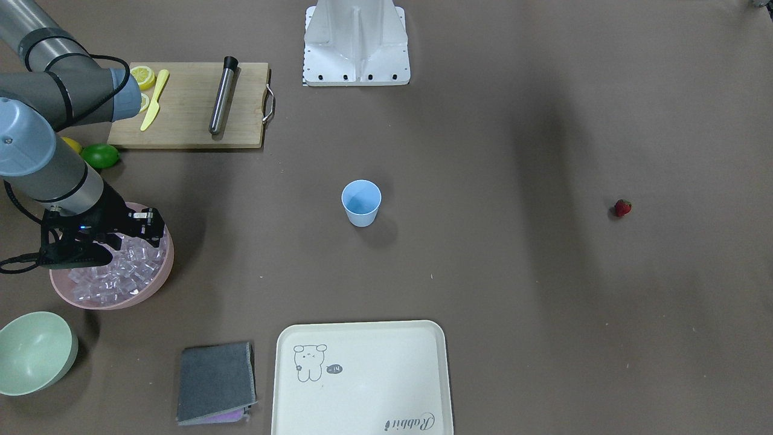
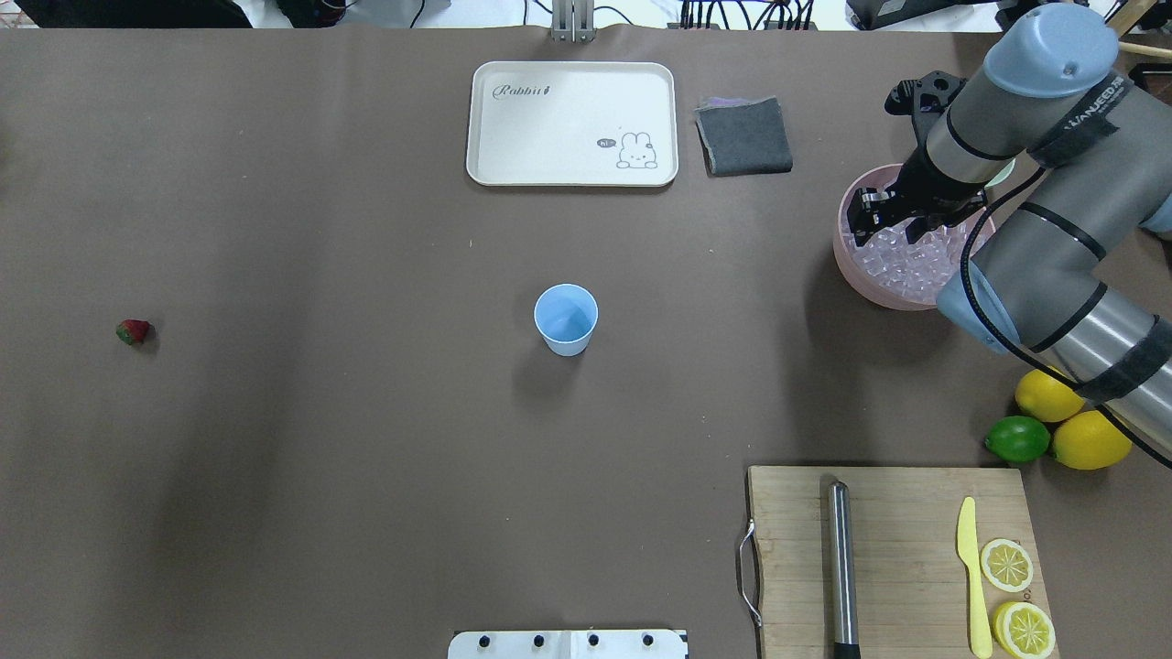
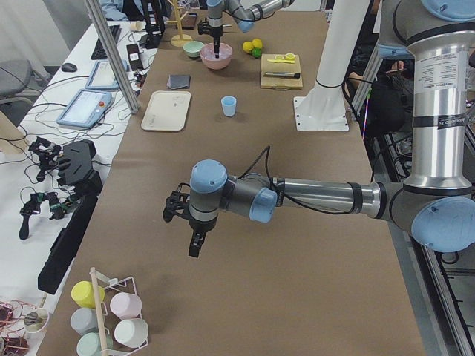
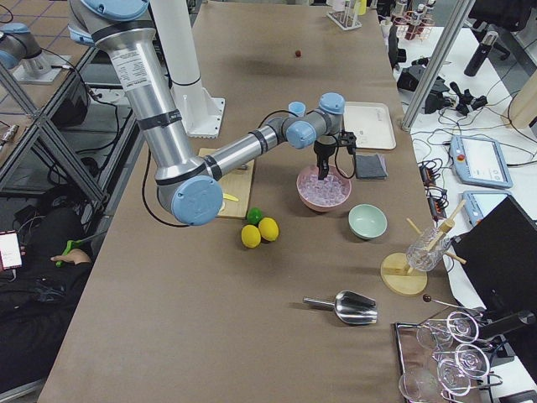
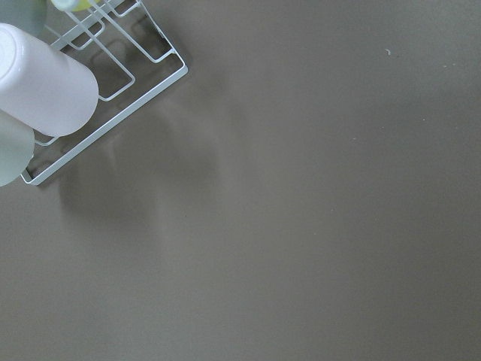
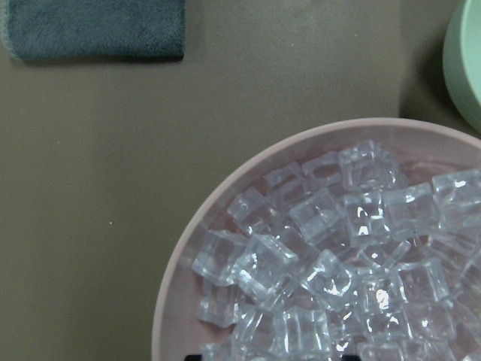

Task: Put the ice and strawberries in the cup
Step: 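Move the right gripper over the pink ice bowl and lower it, then close the right gripper on an ice cube in the pink bowl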

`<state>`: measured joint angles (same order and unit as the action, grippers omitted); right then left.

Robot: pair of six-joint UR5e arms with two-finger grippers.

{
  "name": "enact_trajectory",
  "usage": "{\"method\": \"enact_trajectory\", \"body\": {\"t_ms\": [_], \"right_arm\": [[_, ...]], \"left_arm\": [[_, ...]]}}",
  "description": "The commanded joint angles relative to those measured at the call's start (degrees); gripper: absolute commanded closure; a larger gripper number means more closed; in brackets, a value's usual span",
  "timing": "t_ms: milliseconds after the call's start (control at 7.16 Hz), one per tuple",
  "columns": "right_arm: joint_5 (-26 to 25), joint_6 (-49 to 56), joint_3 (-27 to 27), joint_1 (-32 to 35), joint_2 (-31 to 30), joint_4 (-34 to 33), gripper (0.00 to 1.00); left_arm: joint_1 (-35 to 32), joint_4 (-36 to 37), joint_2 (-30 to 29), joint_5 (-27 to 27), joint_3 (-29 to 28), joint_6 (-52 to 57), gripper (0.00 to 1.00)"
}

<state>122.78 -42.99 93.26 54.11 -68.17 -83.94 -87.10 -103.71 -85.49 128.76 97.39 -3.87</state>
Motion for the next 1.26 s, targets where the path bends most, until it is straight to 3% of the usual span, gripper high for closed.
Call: {"method": "enact_trajectory", "body": {"t_ms": [0,1117], "right_arm": [[0.44,-0.07,-0.97,0.03,-0.20,1.85,0.31],[2.37,-0.16,-1.06,-1.11,-1.79,1.76,0.29]], "left_arm": [[0.00,0.00,0.15,0.00,0.08,0.00,0.02],[0.00,0.00,-0.55,0.00,0.16,-0.17,0.02]]}}
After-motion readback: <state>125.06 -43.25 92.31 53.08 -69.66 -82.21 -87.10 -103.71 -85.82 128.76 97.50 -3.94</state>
